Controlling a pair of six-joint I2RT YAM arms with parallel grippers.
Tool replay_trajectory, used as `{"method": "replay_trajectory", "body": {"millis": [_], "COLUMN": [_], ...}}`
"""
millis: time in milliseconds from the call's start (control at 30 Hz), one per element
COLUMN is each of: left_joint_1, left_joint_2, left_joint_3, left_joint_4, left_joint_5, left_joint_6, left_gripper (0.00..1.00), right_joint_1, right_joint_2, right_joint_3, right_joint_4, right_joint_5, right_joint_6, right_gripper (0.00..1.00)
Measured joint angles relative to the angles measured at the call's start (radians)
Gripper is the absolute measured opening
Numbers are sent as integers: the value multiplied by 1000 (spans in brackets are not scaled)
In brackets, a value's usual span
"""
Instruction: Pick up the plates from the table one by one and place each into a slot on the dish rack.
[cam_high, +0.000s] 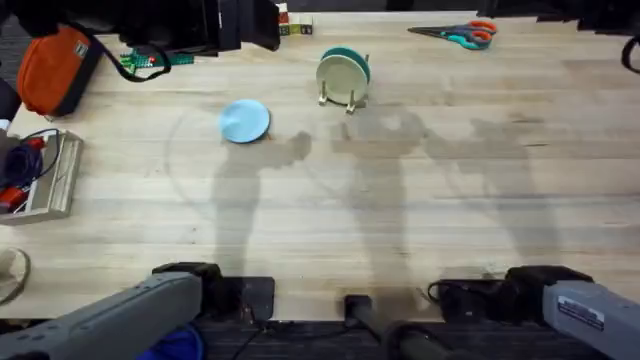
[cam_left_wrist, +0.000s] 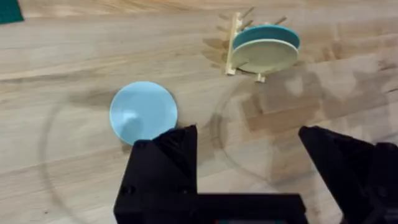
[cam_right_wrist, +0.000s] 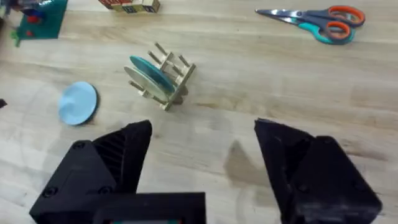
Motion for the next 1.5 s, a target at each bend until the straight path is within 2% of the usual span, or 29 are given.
{"method": "replay_trajectory", "body": {"millis": [300, 333, 600, 700, 1067, 1167, 1333, 1500], "left_joint_1": [0, 0, 0, 0, 1, 13, 97, 225], "left_joint_2": [0, 0, 0, 0, 0, 0, 0, 0], "left_joint_3": [0, 0, 0, 0, 0, 0, 0, 0], "left_joint_4": [-24, -25, -31, -32, -46, -70, -99, -116], "left_joint_5": [19, 21, 25, 25, 25, 27, 116, 252], "left_joint_6": [-2, -4, -9, -9, -2, 11, 83, 172], "left_gripper": [990, 954, 252, 65, 40, 39, 39, 39], "right_joint_1": [0, 0, 0, 0, 0, 0, 0, 0], "right_joint_2": [0, 0, 0, 0, 0, 0, 0, 0], "right_joint_3": [0, 0, 0, 0, 0, 0, 0, 0], "right_joint_4": [-25, -25, -26, -26, -27, -27, -27, -27], "right_joint_5": [-3, -3, -4, -4, -6, -6, -7, -6], "right_joint_6": [0, 0, 0, 0, 0, 0, 0, 0], "right_gripper": [994, 994, 994, 994, 994, 994, 994, 993]}}
